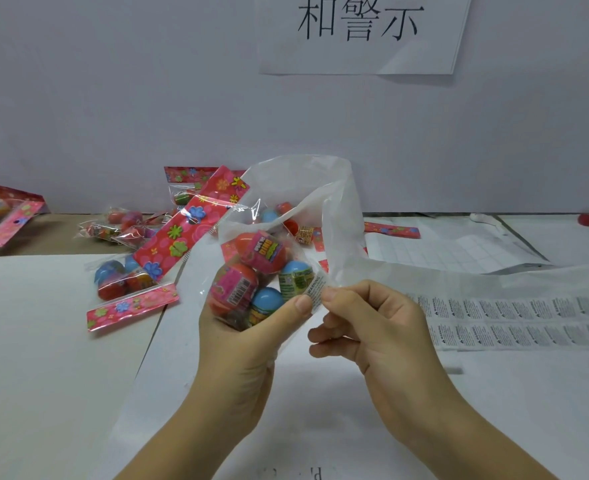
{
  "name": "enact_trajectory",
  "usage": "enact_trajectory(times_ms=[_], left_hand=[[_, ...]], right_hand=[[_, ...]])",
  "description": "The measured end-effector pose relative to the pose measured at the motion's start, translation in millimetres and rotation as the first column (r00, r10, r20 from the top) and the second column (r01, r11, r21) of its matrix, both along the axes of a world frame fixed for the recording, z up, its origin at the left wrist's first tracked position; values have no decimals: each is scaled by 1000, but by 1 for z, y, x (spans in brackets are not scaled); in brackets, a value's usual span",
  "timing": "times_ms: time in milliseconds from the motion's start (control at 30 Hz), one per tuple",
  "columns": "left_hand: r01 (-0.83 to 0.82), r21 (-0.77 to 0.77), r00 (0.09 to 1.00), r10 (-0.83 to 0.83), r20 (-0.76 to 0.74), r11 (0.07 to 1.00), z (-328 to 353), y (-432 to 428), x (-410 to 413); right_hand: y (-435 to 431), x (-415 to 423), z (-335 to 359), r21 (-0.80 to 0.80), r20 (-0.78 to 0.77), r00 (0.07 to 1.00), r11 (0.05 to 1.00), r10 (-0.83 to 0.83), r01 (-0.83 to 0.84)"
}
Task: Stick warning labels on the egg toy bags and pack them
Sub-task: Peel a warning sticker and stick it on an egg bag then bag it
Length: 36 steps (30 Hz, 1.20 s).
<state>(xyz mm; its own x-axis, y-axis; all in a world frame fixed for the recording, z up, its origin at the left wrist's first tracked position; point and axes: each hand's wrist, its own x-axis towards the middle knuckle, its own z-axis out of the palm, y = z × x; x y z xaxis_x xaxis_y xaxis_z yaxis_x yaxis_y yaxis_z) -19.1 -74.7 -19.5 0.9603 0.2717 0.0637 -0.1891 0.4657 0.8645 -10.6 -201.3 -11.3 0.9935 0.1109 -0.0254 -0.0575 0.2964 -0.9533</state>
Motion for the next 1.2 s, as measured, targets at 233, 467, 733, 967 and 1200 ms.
enact_trajectory(times_ms=[233, 467, 733, 967, 1200], left_hand=[[-19, -20, 998, 18, -58, 1000, 0, 2, 2], [123, 13, 992, -123, -41, 992, -2, 2, 1], [122, -15, 989, -122, -83, 992, 2, 3, 2], [98, -155, 988, -114, -100, 983, 7, 7, 0], [69, -153, 981, -95, -171, 986, 13, 13, 5]], right_hand=[[-2, 4, -5, -67, -19, 998, 996, -65, 64], [-3, 9, 3, -178, 130, 991, 984, 38, -14], [-3, 10, 0, -131, 226, 973, 991, 39, -10], [0, 14, -5, -94, 18, 998, 994, 61, -59], [-3, 19, -8, -61, 68, 997, 998, 30, -26]])
